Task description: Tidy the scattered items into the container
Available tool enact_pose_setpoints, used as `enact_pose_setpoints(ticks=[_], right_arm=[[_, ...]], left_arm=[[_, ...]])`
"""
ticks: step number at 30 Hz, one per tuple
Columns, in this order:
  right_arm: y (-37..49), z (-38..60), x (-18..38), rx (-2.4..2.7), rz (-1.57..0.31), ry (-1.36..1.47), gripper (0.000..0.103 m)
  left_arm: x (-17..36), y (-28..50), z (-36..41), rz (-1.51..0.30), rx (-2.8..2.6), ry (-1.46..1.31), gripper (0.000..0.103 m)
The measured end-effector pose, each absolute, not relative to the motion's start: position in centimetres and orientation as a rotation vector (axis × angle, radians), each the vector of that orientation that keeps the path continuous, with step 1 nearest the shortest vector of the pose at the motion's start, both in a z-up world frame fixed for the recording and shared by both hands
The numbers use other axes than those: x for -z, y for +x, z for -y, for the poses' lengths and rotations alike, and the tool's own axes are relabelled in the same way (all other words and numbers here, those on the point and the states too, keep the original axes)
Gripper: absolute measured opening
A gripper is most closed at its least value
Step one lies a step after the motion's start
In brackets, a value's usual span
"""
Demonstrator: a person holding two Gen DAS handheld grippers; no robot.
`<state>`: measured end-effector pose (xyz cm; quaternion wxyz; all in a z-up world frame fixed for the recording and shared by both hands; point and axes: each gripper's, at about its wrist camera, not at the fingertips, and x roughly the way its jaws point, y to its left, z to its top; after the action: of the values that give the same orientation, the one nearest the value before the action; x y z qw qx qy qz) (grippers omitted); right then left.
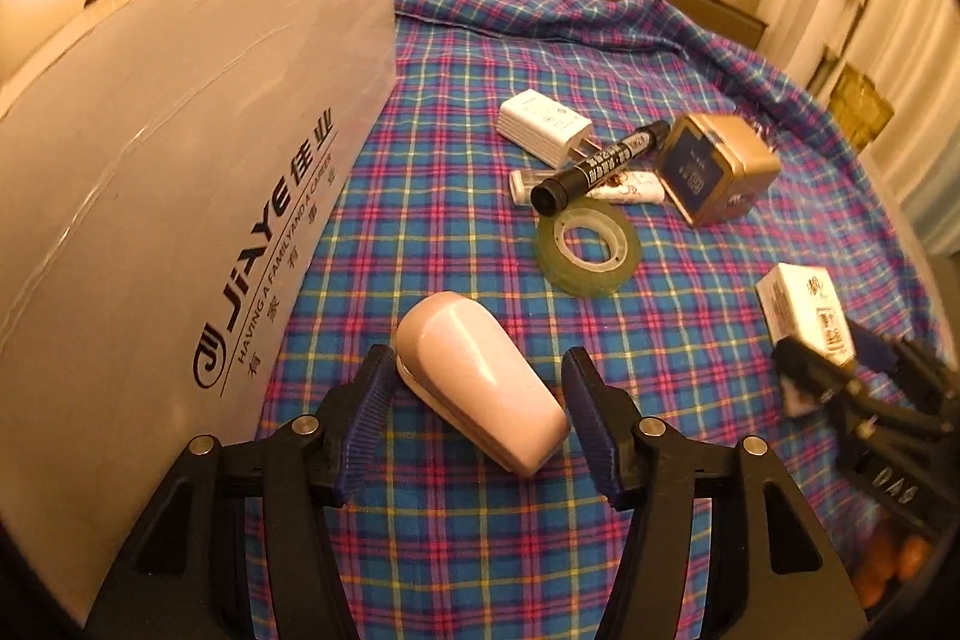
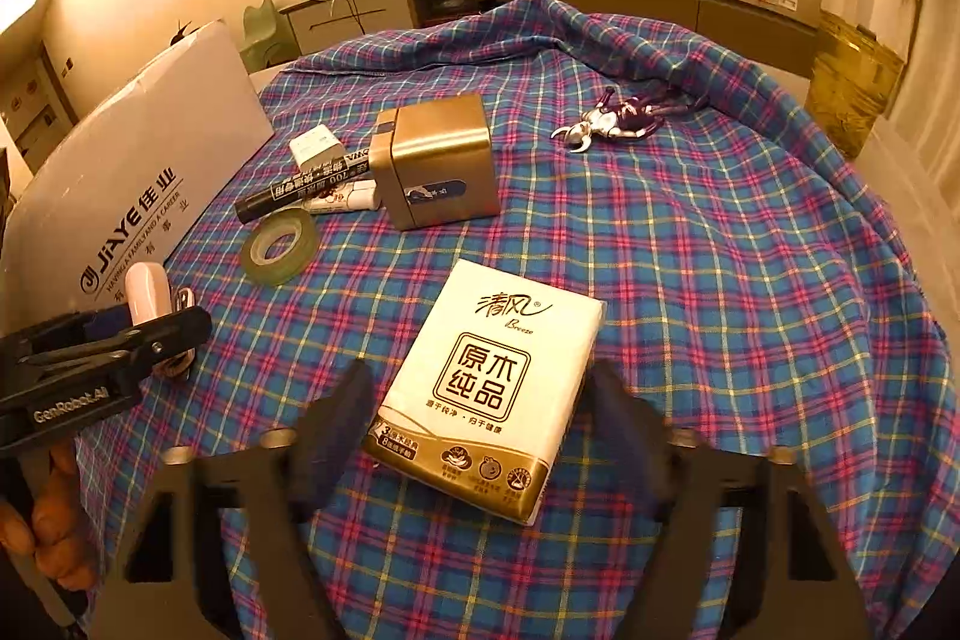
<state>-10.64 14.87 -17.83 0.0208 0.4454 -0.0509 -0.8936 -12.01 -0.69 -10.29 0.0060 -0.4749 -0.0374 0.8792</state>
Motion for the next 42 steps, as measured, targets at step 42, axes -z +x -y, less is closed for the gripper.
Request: enact_pose_setpoints(ticks=[42], right_arm=[[-9.3, -15.0, 16.8, 2.677, 0.391, 1.312, 0.053]], left_arm=[[9.9, -10.3, -0.4, 0.09, -2.652, -1.41, 0.027]])
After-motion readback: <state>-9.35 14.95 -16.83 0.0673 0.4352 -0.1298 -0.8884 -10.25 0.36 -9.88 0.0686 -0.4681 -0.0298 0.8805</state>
